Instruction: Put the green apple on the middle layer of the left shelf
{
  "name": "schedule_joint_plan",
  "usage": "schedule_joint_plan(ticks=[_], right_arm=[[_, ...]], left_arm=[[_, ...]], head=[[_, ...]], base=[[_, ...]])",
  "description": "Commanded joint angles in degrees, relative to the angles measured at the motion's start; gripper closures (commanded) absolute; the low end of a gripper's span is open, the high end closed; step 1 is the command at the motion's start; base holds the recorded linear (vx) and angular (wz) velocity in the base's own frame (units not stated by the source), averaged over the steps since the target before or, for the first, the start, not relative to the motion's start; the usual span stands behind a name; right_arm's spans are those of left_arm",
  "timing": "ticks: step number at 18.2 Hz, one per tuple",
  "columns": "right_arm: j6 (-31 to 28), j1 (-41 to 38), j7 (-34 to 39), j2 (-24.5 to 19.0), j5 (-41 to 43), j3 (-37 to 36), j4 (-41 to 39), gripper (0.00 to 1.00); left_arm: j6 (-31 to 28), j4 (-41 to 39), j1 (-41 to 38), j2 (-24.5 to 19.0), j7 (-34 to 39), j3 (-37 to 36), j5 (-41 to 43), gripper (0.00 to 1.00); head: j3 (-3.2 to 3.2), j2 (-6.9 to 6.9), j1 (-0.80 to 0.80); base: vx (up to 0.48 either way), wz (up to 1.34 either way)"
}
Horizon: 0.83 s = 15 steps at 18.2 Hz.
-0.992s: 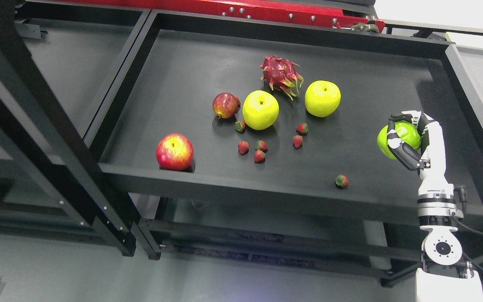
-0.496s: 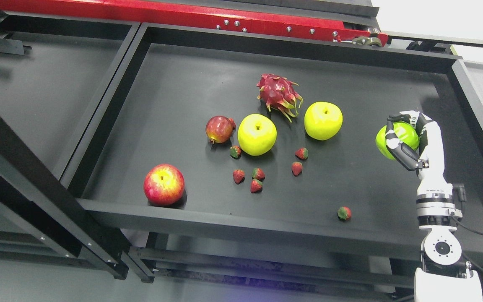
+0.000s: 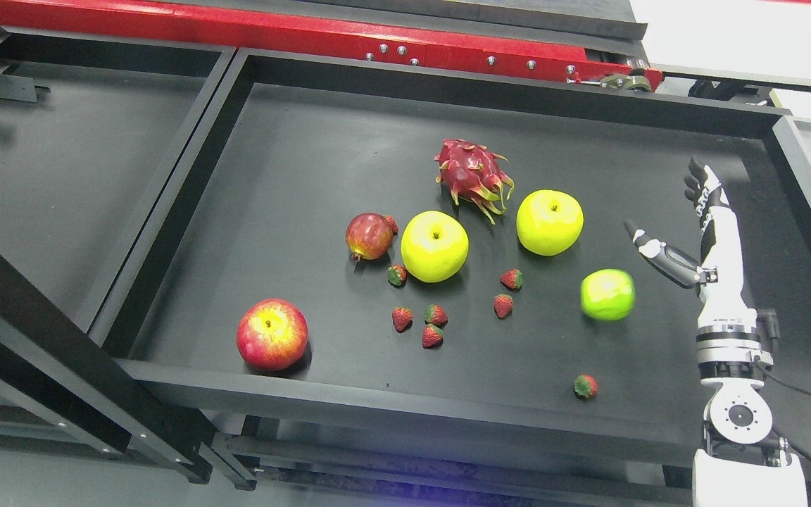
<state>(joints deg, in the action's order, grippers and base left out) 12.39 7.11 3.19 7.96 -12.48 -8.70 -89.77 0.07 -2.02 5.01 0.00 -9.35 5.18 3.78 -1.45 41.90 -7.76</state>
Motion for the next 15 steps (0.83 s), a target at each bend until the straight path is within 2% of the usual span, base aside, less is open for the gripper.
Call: schedule_joint_plan(ticks=[1, 6, 11, 13, 15], right_arm=[[0.0, 0.0, 0.0, -1.0, 0.6, 0.4, -0.1, 0.0], [-0.1, -0.3, 0.1, -1.4, 0.6, 1.5, 0.3, 0.0], [-1.3, -1.8, 0.0, -7.0, 1.2, 2.6, 0.7, 0.0], [-4.0, -1.9, -0.4, -7.0, 4.8, 2.6, 0.7, 0.0], [-6.2, -2.2, -0.9, -7.0, 12.2, 4.5, 0.8, 0.0]], left_arm=[[0.0, 0.0, 0.0, -1.0, 0.0, 0.0, 0.0, 0.0], [0.0, 0.0, 0.0, -1.0, 0.0, 0.0, 0.0, 0.0], [0.0, 0.0, 0.0, -1.0, 0.0, 0.0, 0.0, 0.0], [0.0, 0.0, 0.0, -1.0, 0.0, 0.0, 0.0, 0.0], [0.0, 0.0, 0.0, -1.0, 0.0, 0.0, 0.0, 0.0]], head=[[0.0, 0.0, 0.0], [0.0, 0.0, 0.0], [0.0, 0.0, 0.0], [0.0, 0.0, 0.0], [0.0, 0.0, 0.0]], base=[[0.038, 0.0], [0.016, 0.0], [0.0, 0.0], [0.0, 0.0], [0.0, 0.0]])
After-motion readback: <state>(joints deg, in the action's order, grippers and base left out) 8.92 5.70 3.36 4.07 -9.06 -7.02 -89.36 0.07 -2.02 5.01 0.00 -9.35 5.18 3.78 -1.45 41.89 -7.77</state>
